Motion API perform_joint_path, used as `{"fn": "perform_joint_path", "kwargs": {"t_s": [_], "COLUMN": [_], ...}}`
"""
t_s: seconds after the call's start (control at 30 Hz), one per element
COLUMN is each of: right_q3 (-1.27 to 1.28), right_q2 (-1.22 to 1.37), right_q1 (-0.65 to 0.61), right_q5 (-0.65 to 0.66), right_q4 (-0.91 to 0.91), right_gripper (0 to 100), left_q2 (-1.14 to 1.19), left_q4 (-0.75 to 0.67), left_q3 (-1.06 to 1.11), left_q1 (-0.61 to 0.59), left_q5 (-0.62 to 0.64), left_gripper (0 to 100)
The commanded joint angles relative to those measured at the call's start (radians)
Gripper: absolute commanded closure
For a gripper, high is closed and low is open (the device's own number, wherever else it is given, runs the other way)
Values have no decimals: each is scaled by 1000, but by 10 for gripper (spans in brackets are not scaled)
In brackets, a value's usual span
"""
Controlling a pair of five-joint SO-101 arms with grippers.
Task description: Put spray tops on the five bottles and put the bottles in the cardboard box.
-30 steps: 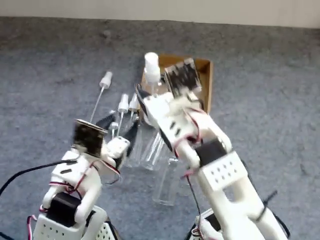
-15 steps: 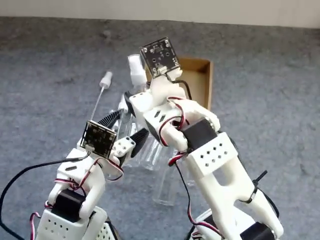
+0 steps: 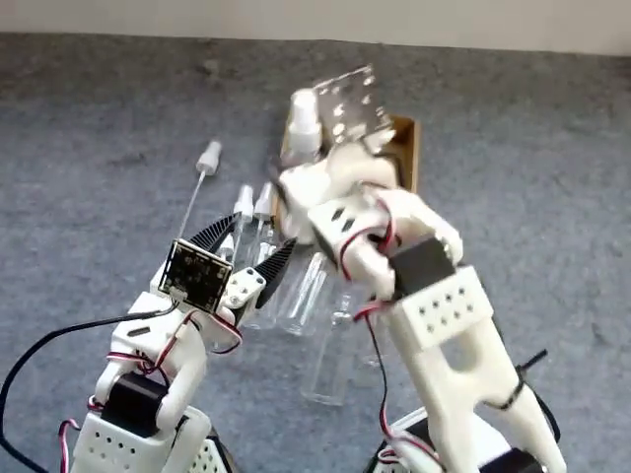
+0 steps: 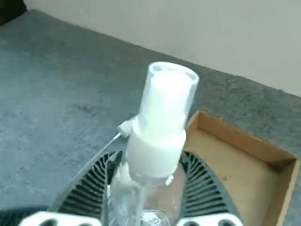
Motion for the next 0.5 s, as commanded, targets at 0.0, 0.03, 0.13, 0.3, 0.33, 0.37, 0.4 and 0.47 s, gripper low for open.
{"fn": "perform_joint_path", "kwargs": {"t_s": [0.0, 0.03, 0.13, 0.3, 0.33, 0.37, 0.4, 0.47], "right_q3": [-73, -76, -111, -243, -280, -315, -352, -423], "right_q2": [122, 177, 348, 611, 654, 697, 734, 805], "right_q1": [71, 79, 102, 119, 124, 128, 133, 139], "right_q5": [12, 12, 25, 84, 84, 84, 84, 84], "right_q4": [-226, -275, -432, -532, -544, -555, -559, -561], "right_gripper": [995, 995, 995, 995, 995, 995, 995, 995], "left_q2": [-10, -10, -4, -2, -2, -2, -2, -2], "left_q4": [-20, -23, -97, -135, -135, -137, -138, -138], "left_q3": [15, 30, 59, 73, 73, 74, 74, 74], "left_q1": [-65, -87, -139, -173, -173, -173, -173, -173], "left_q5": [-5, -5, -3, 18, 29, 26, 26, 26], "left_gripper": [837, 864, 926, 937, 937, 937, 937, 937]}}
